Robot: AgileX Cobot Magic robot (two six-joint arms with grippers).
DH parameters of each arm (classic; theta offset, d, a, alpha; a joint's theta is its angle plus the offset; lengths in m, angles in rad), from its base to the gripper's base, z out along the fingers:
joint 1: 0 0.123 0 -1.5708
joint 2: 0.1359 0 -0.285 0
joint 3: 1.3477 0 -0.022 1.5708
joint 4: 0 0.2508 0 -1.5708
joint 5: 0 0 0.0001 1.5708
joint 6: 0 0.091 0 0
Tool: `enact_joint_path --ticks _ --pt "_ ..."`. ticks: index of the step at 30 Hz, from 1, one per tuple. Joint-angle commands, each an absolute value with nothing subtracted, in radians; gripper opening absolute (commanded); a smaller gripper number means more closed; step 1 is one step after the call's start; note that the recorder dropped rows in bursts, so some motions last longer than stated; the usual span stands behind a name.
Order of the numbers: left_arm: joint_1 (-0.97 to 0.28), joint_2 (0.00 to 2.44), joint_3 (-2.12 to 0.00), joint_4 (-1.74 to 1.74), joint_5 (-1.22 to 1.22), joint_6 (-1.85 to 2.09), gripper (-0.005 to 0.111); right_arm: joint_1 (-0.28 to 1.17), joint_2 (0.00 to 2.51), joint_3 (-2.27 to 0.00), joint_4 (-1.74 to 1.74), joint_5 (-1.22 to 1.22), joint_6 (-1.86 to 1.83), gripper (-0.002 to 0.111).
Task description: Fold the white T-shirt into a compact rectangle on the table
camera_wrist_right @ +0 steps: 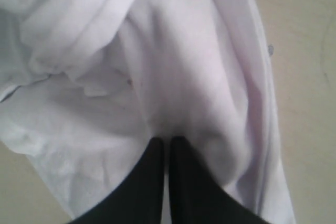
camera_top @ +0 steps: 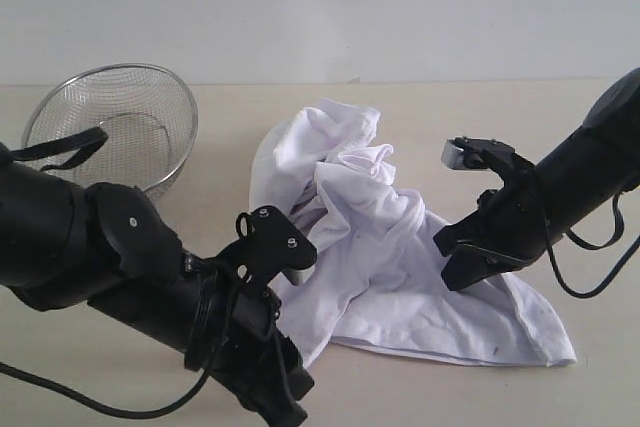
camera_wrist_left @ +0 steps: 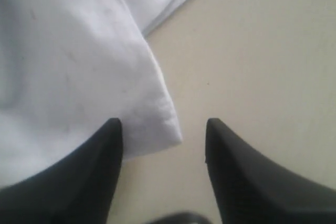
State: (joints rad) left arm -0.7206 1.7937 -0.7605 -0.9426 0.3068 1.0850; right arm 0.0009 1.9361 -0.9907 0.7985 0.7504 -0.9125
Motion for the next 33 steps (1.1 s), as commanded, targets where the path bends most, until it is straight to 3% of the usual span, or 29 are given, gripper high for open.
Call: enact_joint_path --ticks 1,5,7,16,27,33 --pt "-0.731 1.797 -0.769 -0.953 0.225 1.093 0.043 0.0 1.937 -0.989 0.803 0.743 -0.924 0.0" --pt "-0.731 1.807 -0.769 -0.941 0.203 1.093 0.031 0.0 1.937 -0.989 0.803 0.743 -0.926 0.0" --pt "-0.731 1.817 -0.769 -0.93 0.215 1.093 0.03 0.0 1.937 -0.989 0.803 0.743 -0.928 0.0" --pt "-0.731 1.822 -0.802 -0.948 0.32 1.093 0.046 0.0 1.937 -0.989 0.805 0.743 -0.928 0.0" --pt "-0.731 1.874 -0.809 -0.948 0.246 1.093 0.045 0.0 1.937 -0.989 0.805 0.74 -0.932 0.0" --pt "-0.731 1.88 -0.813 -0.948 0.187 1.093 0.026 0.0 1.937 -0.989 0.805 0.738 -0.932 0.0"
